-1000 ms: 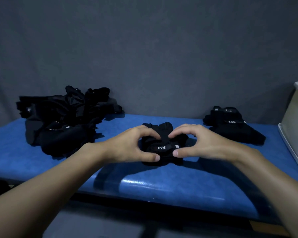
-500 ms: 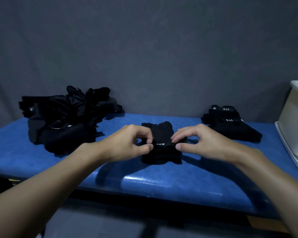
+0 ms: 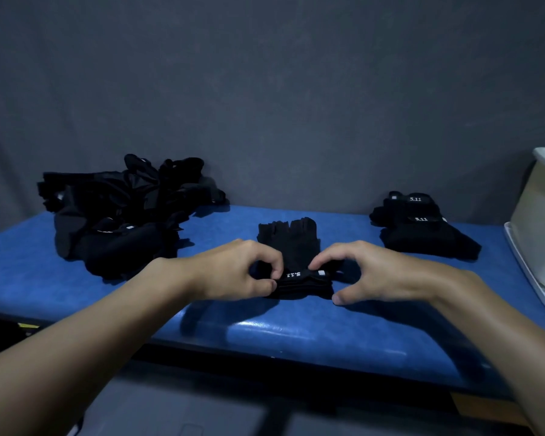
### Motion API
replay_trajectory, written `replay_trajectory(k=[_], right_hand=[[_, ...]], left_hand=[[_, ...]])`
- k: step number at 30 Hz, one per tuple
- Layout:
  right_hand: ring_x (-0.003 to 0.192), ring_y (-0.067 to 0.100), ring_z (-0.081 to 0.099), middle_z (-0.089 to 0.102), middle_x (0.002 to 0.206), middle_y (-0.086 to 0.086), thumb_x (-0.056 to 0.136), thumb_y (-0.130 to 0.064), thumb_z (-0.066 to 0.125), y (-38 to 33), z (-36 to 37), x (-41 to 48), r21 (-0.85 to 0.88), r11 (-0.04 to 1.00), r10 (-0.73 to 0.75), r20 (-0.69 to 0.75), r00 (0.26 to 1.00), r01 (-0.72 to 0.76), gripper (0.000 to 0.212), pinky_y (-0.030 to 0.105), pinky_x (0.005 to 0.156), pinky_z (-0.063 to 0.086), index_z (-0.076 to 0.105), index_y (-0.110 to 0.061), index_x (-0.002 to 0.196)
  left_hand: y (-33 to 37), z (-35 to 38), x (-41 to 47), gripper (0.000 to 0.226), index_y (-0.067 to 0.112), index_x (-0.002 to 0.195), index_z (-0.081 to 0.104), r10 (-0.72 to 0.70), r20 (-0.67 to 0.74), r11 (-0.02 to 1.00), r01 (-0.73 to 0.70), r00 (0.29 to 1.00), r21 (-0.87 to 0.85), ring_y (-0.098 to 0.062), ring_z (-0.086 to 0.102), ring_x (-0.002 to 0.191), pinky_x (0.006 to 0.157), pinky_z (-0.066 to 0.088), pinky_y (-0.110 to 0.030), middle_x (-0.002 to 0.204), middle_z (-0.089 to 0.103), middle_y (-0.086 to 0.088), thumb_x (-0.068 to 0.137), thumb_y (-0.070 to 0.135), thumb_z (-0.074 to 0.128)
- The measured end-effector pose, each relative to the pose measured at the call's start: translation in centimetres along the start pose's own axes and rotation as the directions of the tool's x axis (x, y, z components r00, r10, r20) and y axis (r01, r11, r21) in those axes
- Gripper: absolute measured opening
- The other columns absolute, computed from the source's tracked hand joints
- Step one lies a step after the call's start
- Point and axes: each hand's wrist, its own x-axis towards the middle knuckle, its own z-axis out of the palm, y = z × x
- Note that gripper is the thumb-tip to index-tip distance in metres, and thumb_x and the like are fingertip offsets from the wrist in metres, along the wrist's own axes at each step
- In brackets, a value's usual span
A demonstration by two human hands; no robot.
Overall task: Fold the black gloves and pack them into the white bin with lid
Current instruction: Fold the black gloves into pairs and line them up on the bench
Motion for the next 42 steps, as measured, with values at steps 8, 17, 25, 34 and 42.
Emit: replay_trajectory(k=[8, 17, 25, 34, 42], right_hand=[[0.103, -0.007, 0.06, 0.067, 0.112, -0.018, 0.084, -0.024, 0.074, 0.2, 0.4, 0.0, 0.008, 0.998, -0.067, -0.073, 0.995, 0.067, 0.032, 0.021, 0.095, 0.046, 0.069, -0.039, 0.112], [0.088, 0.011, 0.067, 0.072, 0.086, -0.01, 0.098, -0.024, 0.056, 0.5, 0.4, 0.4, 0.128, 0.991, -0.016, -0.237, 0.971, 0.047, 0.017, 0.041, 0.092, 0.052, 0.069, -0.024, 0.088], [0.078, 0.021, 0.063, 0.071, 0.089, 0.015, 0.092, -0.047, 0.055, 0.9, 0.5, 1.0, 0.366, 0.928, 0.053, -0.323, 0.945, 0.073, 0.031, 0.055, 0.081, 0.052, 0.07, -0.021, 0.091], [0.072, 0.019, 0.058, 0.062, 0.075, 0.01, 0.095, -0.025, 0.062, 1.2, 2.0, 2.8, 0.529, 0.845, 0.145, -0.365, 0.92, 0.077, 0.02, 0.038, 0.075, 0.046, 0.059, -0.026, 0.115], [0.079, 0.008, 0.056, 0.057, 0.082, -0.008, 0.094, -0.036, 0.059, 1.6, 3.1, 4.8, 0.303, 0.952, 0.192, -0.466, 0.864, -0.049, 0.046, 0.023, 0.074, 0.041, 0.042, -0.024, 0.135]], left_hand=[[-0.1, 0.0, -0.1, 0.04, 0.035, 0.092, 0.051, -0.032, 0.029, 0.999, 0.032, 0.999, -0.019, -0.022, 0.062, 0.101, 0.09, 0.05, -0.047, 0.114, 0.067, 0.001, 0.063, 0.054, 0.071], [-1.0, 0.7, 0.0, 0.058, 0.038, 0.117, 0.053, -0.03, -0.112, 0.984, 0.01, 0.993, -0.179, -0.002, 0.059, 0.111, 0.095, 0.048, -0.029, 0.111, 0.065, 0.014, 0.07, 0.03, 0.086], [-0.2, 0.6, 0.4, 0.023, 0.015, 0.071, 0.064, -0.173, -0.229, 0.907, 0.064, 0.958, -0.416, -0.006, 0.05, 0.054, 0.056, 0.04, -0.019, 0.057, 0.06, 0.007, 0.09, 0.026, 0.071], [-0.7, 1.3, 2.2, 0.026, 0.002, 0.079, 0.062, -0.312, -0.351, 0.831, 0.075, 0.883, -0.551, -0.008, 0.055, 0.049, 0.057, 0.047, -0.019, 0.059, 0.062, -0.003, 0.09, 0.023, 0.072], [-2.5, 2.2, 3.6, 0.04, 0.025, 0.103, 0.047, -0.336, -0.47, 0.883, 0.099, 0.817, -0.46, -0.014, 0.056, 0.059, 0.062, 0.053, -0.039, 0.084, 0.061, -0.001, 0.081, 0.025, 0.08]])
